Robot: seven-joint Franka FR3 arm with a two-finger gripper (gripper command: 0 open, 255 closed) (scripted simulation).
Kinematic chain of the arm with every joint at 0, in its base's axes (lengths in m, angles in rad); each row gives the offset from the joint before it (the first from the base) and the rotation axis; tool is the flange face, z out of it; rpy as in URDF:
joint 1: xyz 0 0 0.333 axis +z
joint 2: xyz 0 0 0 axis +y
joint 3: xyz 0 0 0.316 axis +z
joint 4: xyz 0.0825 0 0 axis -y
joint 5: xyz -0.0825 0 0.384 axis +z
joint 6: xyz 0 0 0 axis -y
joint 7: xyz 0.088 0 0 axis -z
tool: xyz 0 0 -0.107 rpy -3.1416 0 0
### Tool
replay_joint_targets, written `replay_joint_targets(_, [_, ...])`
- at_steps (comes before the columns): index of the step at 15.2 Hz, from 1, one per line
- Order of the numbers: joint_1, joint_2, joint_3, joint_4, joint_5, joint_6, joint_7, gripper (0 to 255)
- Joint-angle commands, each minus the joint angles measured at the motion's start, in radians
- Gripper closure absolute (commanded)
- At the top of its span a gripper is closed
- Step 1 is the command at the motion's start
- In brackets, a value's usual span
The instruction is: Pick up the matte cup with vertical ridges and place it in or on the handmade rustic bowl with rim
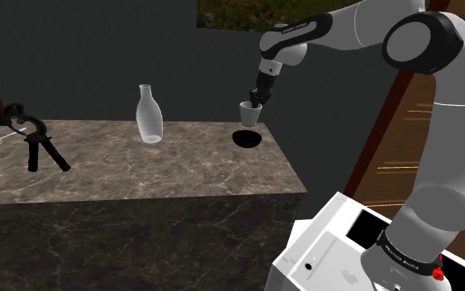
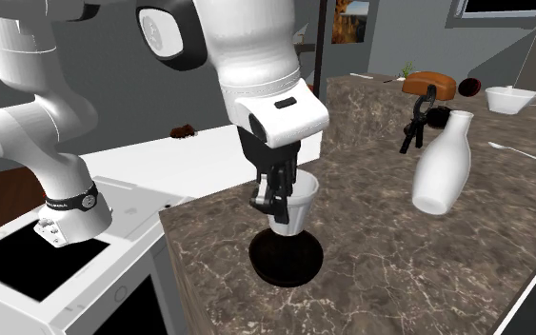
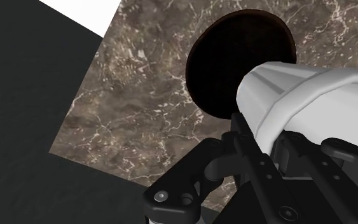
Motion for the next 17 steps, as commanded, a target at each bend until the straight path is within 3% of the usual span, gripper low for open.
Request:
replay_joint_targets(1, [0.001,0.004,0.001,-0.021,0.003,0.026,-0.005,255])
replay_joint_targets(10, [0.001,0.04,0.006,-0.094,0.02,0.131,-0.032,255])
replay_joint_targets(17, [0.001,0.04,0.006,-0.094,0.02,0.131,-0.032,255])
